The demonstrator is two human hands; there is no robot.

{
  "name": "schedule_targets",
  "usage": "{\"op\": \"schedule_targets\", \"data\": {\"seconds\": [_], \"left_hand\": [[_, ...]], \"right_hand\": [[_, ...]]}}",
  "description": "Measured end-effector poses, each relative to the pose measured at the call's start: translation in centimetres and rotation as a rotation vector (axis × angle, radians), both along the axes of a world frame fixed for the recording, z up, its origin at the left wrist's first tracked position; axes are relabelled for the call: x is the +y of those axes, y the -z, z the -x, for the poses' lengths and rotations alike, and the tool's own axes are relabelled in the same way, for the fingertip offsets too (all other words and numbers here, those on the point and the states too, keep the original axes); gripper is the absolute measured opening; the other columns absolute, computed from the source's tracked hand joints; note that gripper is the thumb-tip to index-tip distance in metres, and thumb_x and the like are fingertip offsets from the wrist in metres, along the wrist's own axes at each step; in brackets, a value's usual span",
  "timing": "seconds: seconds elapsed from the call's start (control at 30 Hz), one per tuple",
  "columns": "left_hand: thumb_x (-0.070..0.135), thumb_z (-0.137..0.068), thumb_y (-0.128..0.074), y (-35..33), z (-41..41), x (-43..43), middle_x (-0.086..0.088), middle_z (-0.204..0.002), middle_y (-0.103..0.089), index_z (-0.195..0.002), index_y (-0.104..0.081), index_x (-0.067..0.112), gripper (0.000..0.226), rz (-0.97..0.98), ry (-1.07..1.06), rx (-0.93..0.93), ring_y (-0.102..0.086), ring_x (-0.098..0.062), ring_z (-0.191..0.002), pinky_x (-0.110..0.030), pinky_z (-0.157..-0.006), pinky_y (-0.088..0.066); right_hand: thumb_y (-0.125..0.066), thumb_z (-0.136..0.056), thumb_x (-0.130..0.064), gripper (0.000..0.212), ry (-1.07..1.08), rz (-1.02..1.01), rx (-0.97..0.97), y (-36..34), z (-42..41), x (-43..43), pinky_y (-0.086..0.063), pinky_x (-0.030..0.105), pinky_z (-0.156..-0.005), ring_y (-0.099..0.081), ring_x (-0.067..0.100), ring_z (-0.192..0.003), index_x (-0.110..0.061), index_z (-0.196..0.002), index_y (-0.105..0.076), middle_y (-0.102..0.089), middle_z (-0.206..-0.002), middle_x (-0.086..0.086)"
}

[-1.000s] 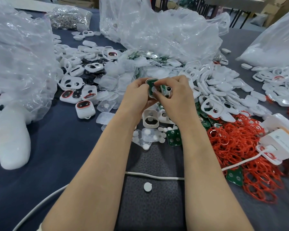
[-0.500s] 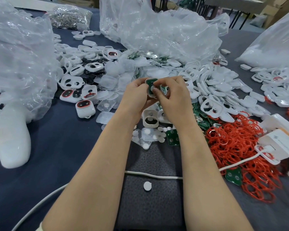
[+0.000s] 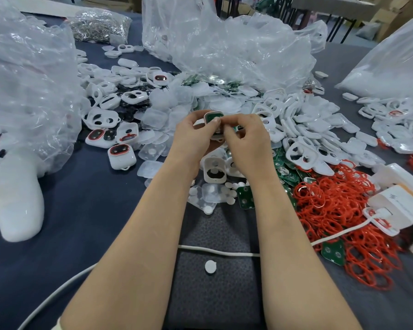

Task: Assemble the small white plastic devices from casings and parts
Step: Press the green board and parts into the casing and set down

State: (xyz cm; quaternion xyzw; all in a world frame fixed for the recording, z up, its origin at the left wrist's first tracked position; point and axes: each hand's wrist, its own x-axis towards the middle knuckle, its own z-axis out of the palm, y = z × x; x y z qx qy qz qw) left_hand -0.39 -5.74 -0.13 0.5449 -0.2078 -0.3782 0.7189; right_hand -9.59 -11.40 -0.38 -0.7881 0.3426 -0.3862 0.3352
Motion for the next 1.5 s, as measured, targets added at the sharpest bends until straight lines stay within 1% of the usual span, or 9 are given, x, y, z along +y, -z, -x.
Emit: {"op": "schedule_targets", "data": {"seconds": [0.2, 0.43, 0.63, 0.8, 1.0, 1.13, 1.23, 1.37, 1.5], "left_hand": [[-0.001, -0.093, -0.055, -0.2, -0.1, 0.0, -0.006, -0.086, -0.067, -0.099, -0.057, 0.015, 0.017, -0.028, 0.008, -0.103, -0.067, -0.013, -0.068, -0.026, -0.066, -0.059], [0.001, -0.093, -0.055, -0.2, 0.7, 0.2, -0.014, -0.091, -0.07, -0.098, -0.056, 0.017, 0.017, -0.053, 0.071, -0.394, -0.068, -0.022, -0.078, -0.033, -0.077, -0.058], [0.004, -0.093, -0.057, 0.0, 0.7, 0.2, -0.007, -0.093, -0.071, -0.104, -0.057, 0.018, 0.018, -0.036, 0.169, -0.448, -0.07, -0.021, -0.083, -0.036, -0.081, -0.059], [-0.001, -0.09, -0.057, 0.2, 0.7, 0.2, -0.001, -0.083, -0.071, -0.091, -0.058, 0.027, 0.028, -0.03, 0.162, -0.497, -0.07, -0.02, -0.076, -0.037, -0.079, -0.059], [-0.001, -0.091, -0.056, -0.5, 1.7, -0.6, -0.002, -0.083, -0.072, -0.094, -0.057, 0.024, 0.025, -0.004, 0.116, -0.404, -0.071, -0.016, -0.075, -0.032, -0.076, -0.06], [0.0, -0.091, -0.058, -1.8, 3.5, -2.8, -0.002, -0.088, -0.07, -0.103, -0.058, 0.019, 0.022, -0.013, 0.097, -0.255, -0.07, -0.012, -0.075, -0.026, -0.071, -0.059], [-0.001, -0.091, -0.059, -2.7, 5.1, -4.7, -0.002, -0.093, -0.066, -0.102, -0.057, 0.017, 0.021, -0.019, 0.11, -0.157, -0.068, -0.017, -0.083, -0.028, -0.071, -0.06], [0.001, -0.091, -0.057, -3.4, 7.1, -6.9, -0.006, -0.099, -0.061, -0.097, -0.057, 0.016, 0.016, -0.036, 0.167, -0.039, -0.066, -0.02, -0.086, -0.028, -0.069, -0.061], [0.006, -0.092, -0.058, -3.2, 8.2, -8.0, -0.012, -0.112, -0.061, -0.106, -0.057, 0.014, 0.016, -0.091, 0.189, 0.014, -0.066, -0.022, -0.089, -0.031, -0.073, -0.06]], "right_hand": [[-0.054, -0.091, -0.011, 0.016, -0.004, -0.218, -0.202, -0.2, 0.2, -0.2, -0.044, 0.011, -0.058, -0.052, -0.005, -0.061, -0.023, -0.103, -0.057, -0.058, -0.085, -0.007], [-0.061, -0.092, -0.019, 0.012, 0.009, -0.248, -0.158, -0.4, 0.4, -0.3, -0.048, 0.015, -0.071, -0.059, 0.003, -0.078, -0.026, -0.083, -0.064, -0.064, -0.08, -0.011], [-0.058, -0.094, -0.019, 0.014, 0.054, -0.275, -0.113, -0.4, 0.8, -0.8, -0.052, 0.025, -0.076, -0.064, 0.017, -0.088, -0.01, -0.1, -0.066, -0.068, -0.093, 0.004], [-0.059, -0.093, -0.022, 0.013, 0.067, -0.266, -0.084, -0.5, 0.8, -0.9, -0.045, 0.019, -0.067, -0.055, 0.008, -0.075, -0.01, -0.094, -0.064, -0.061, -0.082, -0.004], [-0.062, -0.091, -0.023, 0.013, 0.097, -0.331, -0.186, -1.2, 1.1, -0.7, -0.053, 0.032, -0.081, -0.063, 0.016, -0.087, -0.011, -0.095, -0.068, -0.068, -0.091, 0.003], [-0.057, -0.094, -0.029, 0.013, 0.208, -0.25, -0.239, -2.6, 2.9, -2.4, -0.045, 0.011, -0.07, -0.06, 0.006, -0.084, -0.02, -0.094, -0.065, -0.066, -0.088, -0.008], [-0.049, -0.096, -0.021, 0.021, 0.472, -0.083, -0.095, -3.2, 6.0, -5.5, -0.033, 0.012, -0.063, -0.055, 0.01, -0.085, -0.015, -0.104, -0.068, -0.066, -0.096, -0.003], [-0.048, -0.095, -0.026, 0.035, 0.64, -0.131, 0.293, -2.1, 9.3, -9.8, -0.041, 0.032, -0.093, -0.049, 0.03, -0.12, -0.01, -0.124, -0.058, -0.055, -0.13, 0.012], [-0.054, -0.092, -0.031, 0.041, 0.688, -0.165, 0.484, -1.5, 9.2, -10.9, -0.039, 0.044, -0.099, -0.041, 0.035, -0.125, -0.009, -0.127, -0.053, -0.05, -0.134, 0.014]]}}
